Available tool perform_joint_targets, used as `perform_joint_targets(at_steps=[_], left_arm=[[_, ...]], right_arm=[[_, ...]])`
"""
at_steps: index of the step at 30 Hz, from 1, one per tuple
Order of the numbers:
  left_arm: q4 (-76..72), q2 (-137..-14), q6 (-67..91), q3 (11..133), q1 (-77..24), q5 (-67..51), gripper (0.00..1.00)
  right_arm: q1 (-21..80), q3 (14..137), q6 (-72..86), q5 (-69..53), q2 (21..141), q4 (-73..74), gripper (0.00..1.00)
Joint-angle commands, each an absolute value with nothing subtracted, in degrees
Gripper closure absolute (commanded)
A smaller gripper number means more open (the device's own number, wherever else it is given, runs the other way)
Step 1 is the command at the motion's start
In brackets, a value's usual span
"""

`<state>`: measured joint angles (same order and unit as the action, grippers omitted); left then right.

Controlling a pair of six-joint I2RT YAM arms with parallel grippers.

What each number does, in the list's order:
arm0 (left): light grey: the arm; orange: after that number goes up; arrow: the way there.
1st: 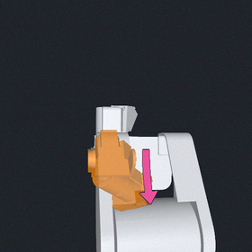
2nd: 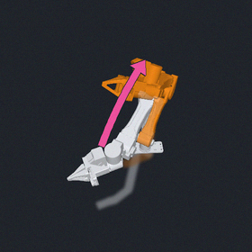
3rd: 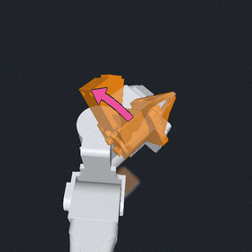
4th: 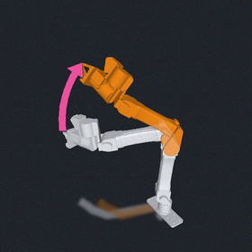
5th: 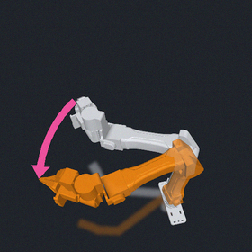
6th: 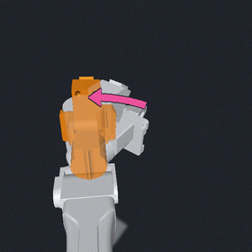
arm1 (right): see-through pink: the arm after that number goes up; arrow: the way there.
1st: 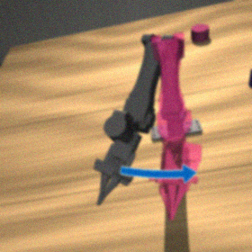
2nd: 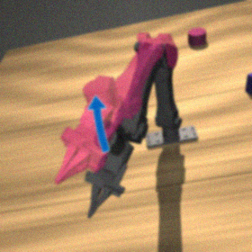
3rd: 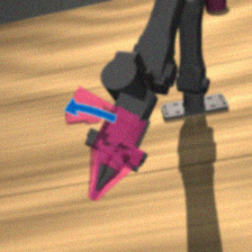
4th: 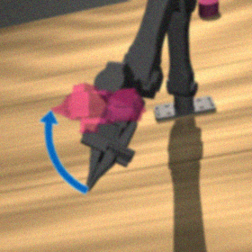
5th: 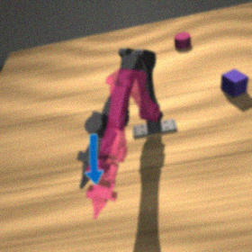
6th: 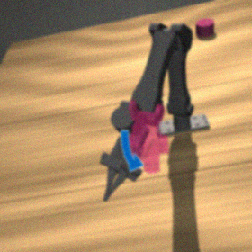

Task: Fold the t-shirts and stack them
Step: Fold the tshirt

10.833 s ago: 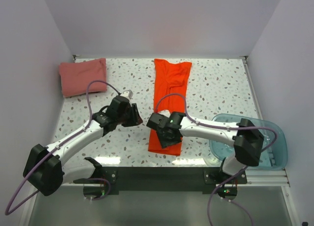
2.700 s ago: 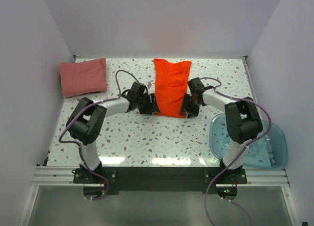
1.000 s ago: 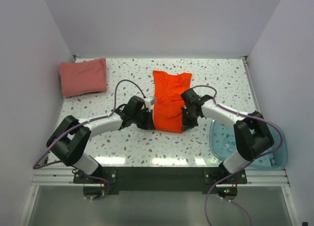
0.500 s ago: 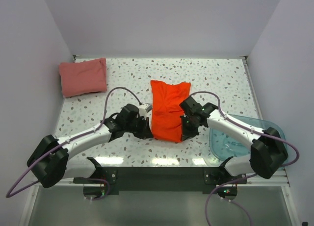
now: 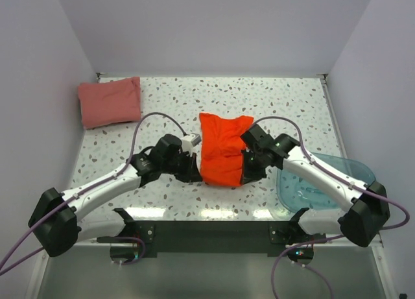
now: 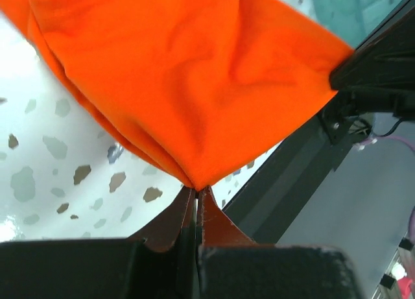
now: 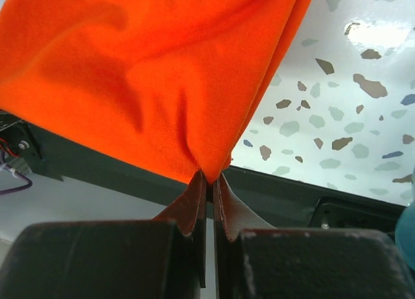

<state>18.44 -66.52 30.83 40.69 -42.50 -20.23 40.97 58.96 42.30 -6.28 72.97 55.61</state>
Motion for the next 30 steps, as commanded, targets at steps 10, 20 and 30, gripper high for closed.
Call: perform_joint_targets(at_steps=[10, 20, 30], left_arm=[[18.20, -72.33, 29.62, 55.18, -42.28, -14.25, 1.00], [14.50, -81.29, 27.52, 63.01, -37.27, -14.50, 1.00], [15.03, -86.39, 25.58, 70.57, -33.49, -17.14, 1.00]], right_arm=[[40.17, 74.17, 41.84, 3.60, 78.04, 58.98, 1.00], [30.51, 81.91, 36.31, 2.99, 83.58, 55.63, 1.00], [27.08, 90.87, 31.73, 1.94, 90.70, 57.04, 1.00]])
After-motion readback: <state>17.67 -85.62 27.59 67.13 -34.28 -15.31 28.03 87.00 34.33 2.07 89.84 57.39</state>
